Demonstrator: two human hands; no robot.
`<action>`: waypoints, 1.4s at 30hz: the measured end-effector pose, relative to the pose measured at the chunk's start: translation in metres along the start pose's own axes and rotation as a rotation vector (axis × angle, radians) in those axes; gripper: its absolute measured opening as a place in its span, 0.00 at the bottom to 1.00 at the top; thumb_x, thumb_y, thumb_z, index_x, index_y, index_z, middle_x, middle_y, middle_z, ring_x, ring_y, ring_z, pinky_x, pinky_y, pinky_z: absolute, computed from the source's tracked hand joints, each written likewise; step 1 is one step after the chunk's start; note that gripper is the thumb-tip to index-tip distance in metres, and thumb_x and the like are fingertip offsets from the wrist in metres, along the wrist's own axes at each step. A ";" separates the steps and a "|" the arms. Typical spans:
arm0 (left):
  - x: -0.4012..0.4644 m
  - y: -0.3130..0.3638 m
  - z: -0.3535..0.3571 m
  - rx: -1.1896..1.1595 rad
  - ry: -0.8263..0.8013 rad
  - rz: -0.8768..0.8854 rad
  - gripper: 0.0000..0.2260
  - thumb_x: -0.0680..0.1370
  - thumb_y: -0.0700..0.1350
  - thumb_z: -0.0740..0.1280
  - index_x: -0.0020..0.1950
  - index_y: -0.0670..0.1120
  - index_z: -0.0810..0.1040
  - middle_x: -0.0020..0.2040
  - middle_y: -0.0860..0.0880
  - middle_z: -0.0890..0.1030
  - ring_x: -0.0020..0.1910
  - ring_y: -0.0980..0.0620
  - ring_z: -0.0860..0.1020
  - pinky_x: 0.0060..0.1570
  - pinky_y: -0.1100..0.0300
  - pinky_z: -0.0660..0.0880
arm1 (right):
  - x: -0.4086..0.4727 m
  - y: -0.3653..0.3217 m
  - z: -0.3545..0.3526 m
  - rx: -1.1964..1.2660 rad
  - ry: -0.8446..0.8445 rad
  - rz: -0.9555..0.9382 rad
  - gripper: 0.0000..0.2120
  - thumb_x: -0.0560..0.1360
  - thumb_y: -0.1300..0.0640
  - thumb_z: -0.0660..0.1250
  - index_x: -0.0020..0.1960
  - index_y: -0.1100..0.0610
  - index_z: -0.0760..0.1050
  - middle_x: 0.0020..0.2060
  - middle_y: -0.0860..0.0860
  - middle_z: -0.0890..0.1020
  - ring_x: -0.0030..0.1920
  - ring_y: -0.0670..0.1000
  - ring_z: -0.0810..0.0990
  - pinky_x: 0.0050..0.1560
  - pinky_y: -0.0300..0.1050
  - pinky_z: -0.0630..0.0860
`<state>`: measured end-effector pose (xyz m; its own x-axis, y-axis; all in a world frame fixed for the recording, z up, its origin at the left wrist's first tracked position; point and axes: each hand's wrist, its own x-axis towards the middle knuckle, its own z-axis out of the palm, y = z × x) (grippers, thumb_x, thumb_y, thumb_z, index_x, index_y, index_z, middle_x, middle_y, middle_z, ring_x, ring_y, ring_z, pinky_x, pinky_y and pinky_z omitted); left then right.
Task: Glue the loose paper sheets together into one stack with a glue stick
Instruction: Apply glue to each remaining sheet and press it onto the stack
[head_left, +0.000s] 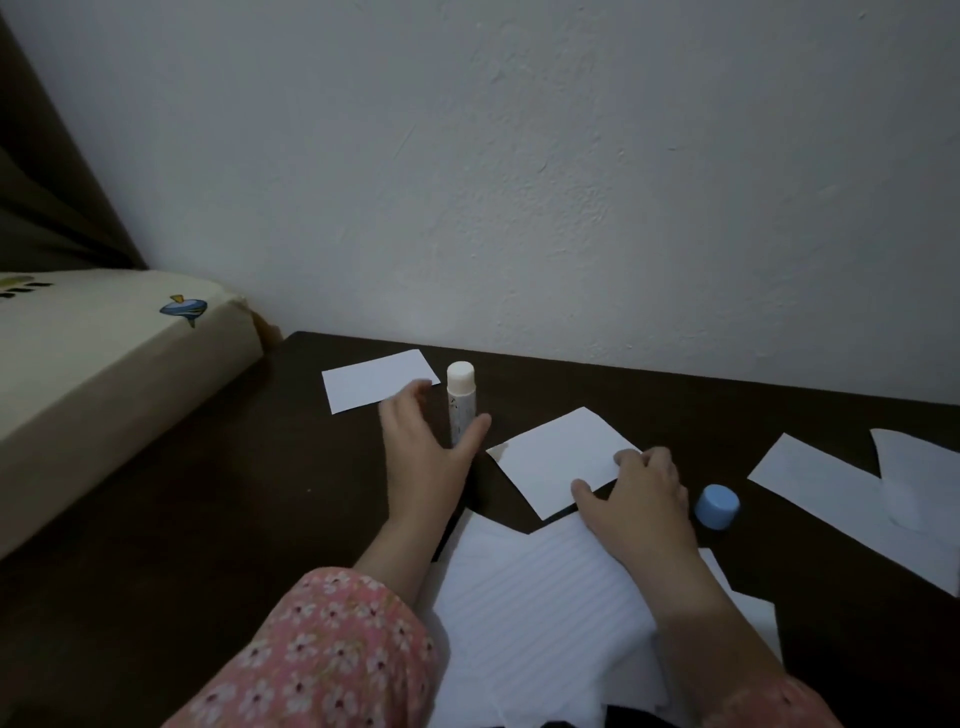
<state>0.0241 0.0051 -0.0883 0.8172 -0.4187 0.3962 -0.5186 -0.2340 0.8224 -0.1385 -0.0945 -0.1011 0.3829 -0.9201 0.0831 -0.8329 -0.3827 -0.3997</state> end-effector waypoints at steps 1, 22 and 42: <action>-0.004 0.006 -0.002 0.004 0.047 0.091 0.26 0.71 0.53 0.74 0.65 0.49 0.69 0.59 0.53 0.69 0.53 0.56 0.72 0.52 0.63 0.73 | 0.001 0.000 -0.002 0.007 -0.005 0.003 0.25 0.76 0.42 0.63 0.66 0.56 0.68 0.62 0.54 0.65 0.64 0.52 0.67 0.65 0.48 0.68; -0.031 0.048 0.040 0.580 -0.690 0.255 0.16 0.78 0.54 0.64 0.63 0.49 0.74 0.64 0.50 0.75 0.59 0.52 0.74 0.57 0.57 0.70 | 0.026 0.120 -0.063 0.004 0.165 0.344 0.25 0.78 0.46 0.63 0.71 0.56 0.68 0.68 0.54 0.70 0.67 0.55 0.67 0.65 0.51 0.66; -0.018 0.032 0.042 0.523 -0.793 0.227 0.21 0.79 0.52 0.63 0.72 0.53 0.69 0.75 0.53 0.63 0.72 0.51 0.65 0.71 0.47 0.63 | 0.029 0.096 -0.059 0.145 0.261 0.350 0.16 0.78 0.55 0.64 0.66 0.54 0.74 0.57 0.54 0.77 0.56 0.54 0.76 0.58 0.53 0.76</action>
<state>-0.0173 -0.0315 -0.0861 0.3772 -0.9258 -0.0247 -0.8452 -0.3550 0.3995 -0.2308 -0.1623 -0.0831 -0.0409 -0.9893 0.1399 -0.8224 -0.0462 -0.5670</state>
